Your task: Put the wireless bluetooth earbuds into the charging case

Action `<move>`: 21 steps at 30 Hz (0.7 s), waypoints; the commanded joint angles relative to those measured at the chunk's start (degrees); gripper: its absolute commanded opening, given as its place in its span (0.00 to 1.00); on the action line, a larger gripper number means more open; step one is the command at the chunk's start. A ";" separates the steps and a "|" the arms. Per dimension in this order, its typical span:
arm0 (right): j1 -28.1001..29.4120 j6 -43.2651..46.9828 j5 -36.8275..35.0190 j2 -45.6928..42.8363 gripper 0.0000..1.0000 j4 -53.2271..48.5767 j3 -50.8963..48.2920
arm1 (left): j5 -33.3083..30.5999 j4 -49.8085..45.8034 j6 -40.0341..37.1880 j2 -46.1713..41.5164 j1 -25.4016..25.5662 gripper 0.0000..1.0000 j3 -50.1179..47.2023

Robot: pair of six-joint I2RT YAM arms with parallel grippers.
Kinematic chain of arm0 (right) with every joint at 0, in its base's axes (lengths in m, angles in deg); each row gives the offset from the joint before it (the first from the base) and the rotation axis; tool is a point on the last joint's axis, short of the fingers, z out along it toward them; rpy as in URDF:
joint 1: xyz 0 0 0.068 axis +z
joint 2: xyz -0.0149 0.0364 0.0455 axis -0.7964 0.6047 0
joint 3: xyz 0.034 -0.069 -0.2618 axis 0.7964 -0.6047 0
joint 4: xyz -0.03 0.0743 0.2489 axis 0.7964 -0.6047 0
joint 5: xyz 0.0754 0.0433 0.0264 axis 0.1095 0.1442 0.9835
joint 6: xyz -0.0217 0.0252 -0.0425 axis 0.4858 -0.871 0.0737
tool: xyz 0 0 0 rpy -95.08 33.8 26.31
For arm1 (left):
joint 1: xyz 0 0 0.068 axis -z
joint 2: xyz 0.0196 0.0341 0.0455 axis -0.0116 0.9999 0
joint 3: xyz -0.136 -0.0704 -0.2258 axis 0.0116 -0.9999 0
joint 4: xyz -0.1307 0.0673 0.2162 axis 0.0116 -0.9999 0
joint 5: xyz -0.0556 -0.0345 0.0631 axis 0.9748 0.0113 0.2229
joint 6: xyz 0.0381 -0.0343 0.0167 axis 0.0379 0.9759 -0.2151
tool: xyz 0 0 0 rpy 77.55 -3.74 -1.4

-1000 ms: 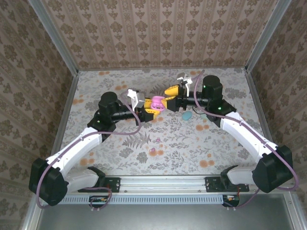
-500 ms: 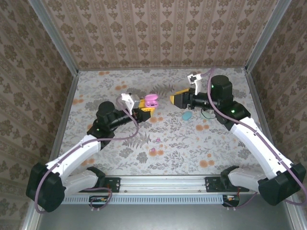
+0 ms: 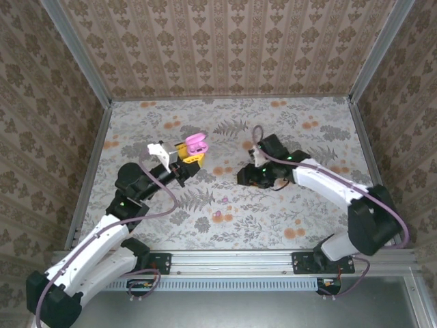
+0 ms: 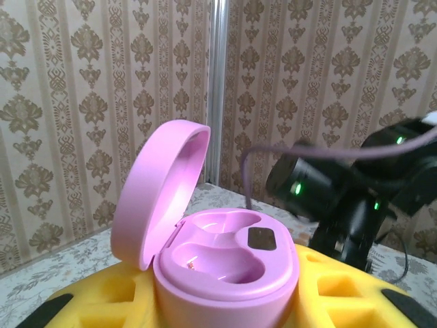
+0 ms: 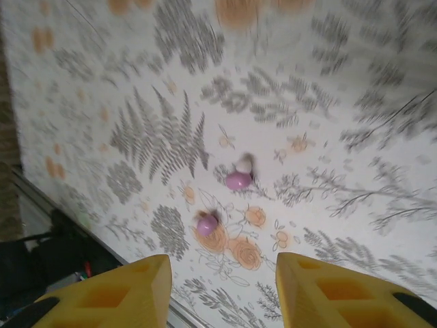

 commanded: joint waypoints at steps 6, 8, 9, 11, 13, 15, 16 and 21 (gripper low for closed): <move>7.98 2.55 -4.27 13.26 0.46 2.00 7.72 | -1.88 -5.40 -2.25 -4.43 0.43 0.27 1.24; 8.78 7.37 -4.32 16.71 0.45 -0.19 11.18 | -2.14 -6.18 -2.56 -5.34 0.41 0.27 1.34; 9.17 9.45 -4.69 18.44 0.45 -1.68 13.44 | -2.09 -6.75 -2.78 -5.75 0.43 0.27 1.47; 9.87 14.05 -5.28 21.46 0.45 -5.47 17.44 | -2.30 -7.96 -3.17 -6.49 0.43 0.27 1.87; 10.53 18.82 -6.18 24.45 0.45 -8.62 21.68 | -2.64 -8.74 -3.35 -7.33 0.43 0.28 1.97; 10.90 22.85 -6.74 26.80 0.46 -10.94 24.47 | -3.10 -9.09 -3.37 -8.07 0.49 0.27 1.97; 10.91 24.68 -6.90 27.82 0.47 -11.90 25.64 | -3.28 -9.32 -3.41 -8.53 0.52 0.28 2.07; 11.17 30.98 -5.69 31.38 0.46 -15.95 29.99 | -3.95 -10.85 -3.88 -9.66 0.52 0.28 2.57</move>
